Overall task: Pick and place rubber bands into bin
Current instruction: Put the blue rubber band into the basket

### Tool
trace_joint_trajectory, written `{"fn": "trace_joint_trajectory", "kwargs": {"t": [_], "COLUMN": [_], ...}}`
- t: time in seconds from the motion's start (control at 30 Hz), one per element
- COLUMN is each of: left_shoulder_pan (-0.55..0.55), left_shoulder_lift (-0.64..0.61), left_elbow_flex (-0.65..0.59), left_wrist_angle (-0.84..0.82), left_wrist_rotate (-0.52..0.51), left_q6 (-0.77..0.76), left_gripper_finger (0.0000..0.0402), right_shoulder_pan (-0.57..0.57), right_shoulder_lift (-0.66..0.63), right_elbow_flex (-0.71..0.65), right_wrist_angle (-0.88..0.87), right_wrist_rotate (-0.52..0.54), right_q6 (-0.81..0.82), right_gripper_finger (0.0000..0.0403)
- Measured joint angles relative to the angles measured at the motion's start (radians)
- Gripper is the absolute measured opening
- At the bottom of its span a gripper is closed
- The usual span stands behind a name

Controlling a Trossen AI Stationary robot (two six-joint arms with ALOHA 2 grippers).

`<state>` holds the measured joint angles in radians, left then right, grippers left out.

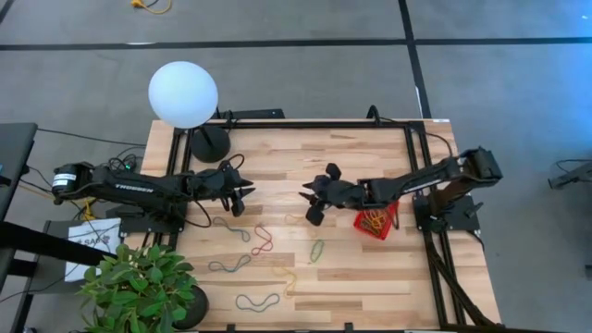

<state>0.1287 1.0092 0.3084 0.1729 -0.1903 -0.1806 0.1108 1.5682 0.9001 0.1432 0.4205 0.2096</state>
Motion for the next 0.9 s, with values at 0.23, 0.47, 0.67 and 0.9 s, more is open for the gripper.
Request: {"fn": "trace_joint_trajectory", "kwargs": {"t": [0.23, 0.47, 0.67, 0.9], "left_shoulder_pan": [0.000, 0.000, 0.000, 0.000], "left_shoulder_lift": [0.000, 0.000, 0.000, 0.000], "left_elbow_flex": [0.000, 0.000, 0.000, 0.000], "left_wrist_angle": [-0.005, -0.004, -0.004, -0.003], "left_wrist_rotate": [0.000, 0.000, 0.000, 0.000], "left_q6": [0.000, 0.000, 0.000, 0.000], "left_gripper_finger": [0.0087, 0.0087, 0.0087, 0.0087], "right_shoulder_pan": [0.000, 0.000, 0.000, 0.000], "right_shoulder_lift": [-0.042, -0.042, -0.042, -0.042], "right_elbow_flex": [0.001, 0.001, 0.001, 0.000], "right_wrist_angle": [0.023, 0.026, 0.026, 0.026], "right_wrist_rotate": [0.000, -0.001, -0.001, -0.001], "right_q6": [0.000, 0.000, 0.000, 0.000], "right_gripper_finger": [0.0118, 0.0118, 0.0118, 0.0118]}}
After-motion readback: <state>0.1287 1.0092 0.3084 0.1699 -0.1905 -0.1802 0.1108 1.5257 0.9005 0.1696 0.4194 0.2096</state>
